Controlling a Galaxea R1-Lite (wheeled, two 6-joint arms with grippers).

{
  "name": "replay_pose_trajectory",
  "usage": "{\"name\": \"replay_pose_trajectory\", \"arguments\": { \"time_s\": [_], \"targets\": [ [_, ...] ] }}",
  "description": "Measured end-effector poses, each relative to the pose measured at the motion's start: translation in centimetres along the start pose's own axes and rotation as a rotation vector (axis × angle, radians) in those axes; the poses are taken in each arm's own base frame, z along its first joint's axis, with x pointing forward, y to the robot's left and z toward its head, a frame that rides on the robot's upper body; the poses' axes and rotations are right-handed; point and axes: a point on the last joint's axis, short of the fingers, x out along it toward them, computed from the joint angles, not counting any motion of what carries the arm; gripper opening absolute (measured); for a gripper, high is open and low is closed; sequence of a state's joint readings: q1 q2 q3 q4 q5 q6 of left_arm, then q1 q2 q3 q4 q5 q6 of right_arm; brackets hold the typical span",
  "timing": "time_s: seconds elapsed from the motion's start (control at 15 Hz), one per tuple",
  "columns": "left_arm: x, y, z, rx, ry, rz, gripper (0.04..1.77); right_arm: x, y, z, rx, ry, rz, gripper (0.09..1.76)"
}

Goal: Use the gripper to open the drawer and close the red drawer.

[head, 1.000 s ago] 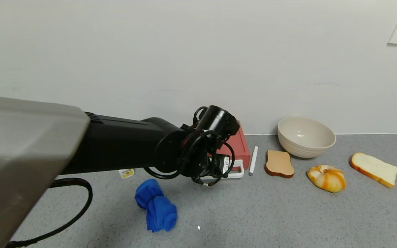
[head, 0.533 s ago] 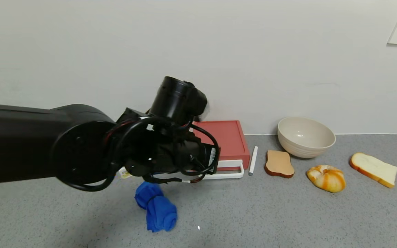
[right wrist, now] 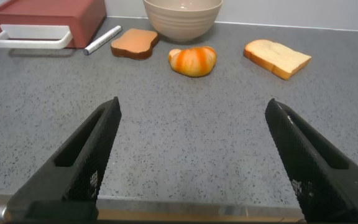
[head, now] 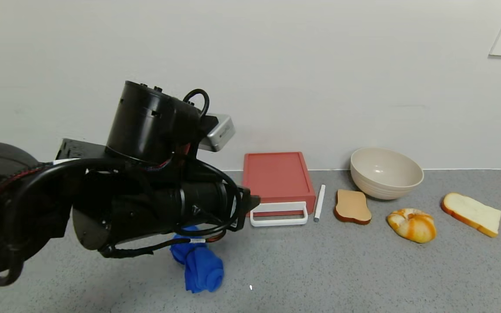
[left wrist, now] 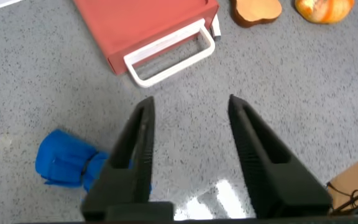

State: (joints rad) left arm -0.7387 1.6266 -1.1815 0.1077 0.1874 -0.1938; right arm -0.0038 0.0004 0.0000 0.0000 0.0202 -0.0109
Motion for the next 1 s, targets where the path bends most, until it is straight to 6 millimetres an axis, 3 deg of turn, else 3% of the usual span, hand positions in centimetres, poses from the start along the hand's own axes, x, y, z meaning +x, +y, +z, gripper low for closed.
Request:
{"name": "replay_pose_trajectory", "arguments": {
  "time_s": [0.33,0.6,1.0],
  "targets": [
    [-1.1,0.4,0.0,-0.003,-0.018,0.004,1.31,0.0,0.0,0.0,0.001,0.000,-0.001,1.71],
    [-2.3,1.1,0.0,0.011,-0.034,0.016,1.47,0.0,0.0,0.0,0.000,0.000,-0.001,1.71],
    [-7.5,2.9,-2.0,0.087,-0.084,0.037,1.60,0.0,0.0,0.0,0.001,0.000,0.000,1.71]
  ]
}}
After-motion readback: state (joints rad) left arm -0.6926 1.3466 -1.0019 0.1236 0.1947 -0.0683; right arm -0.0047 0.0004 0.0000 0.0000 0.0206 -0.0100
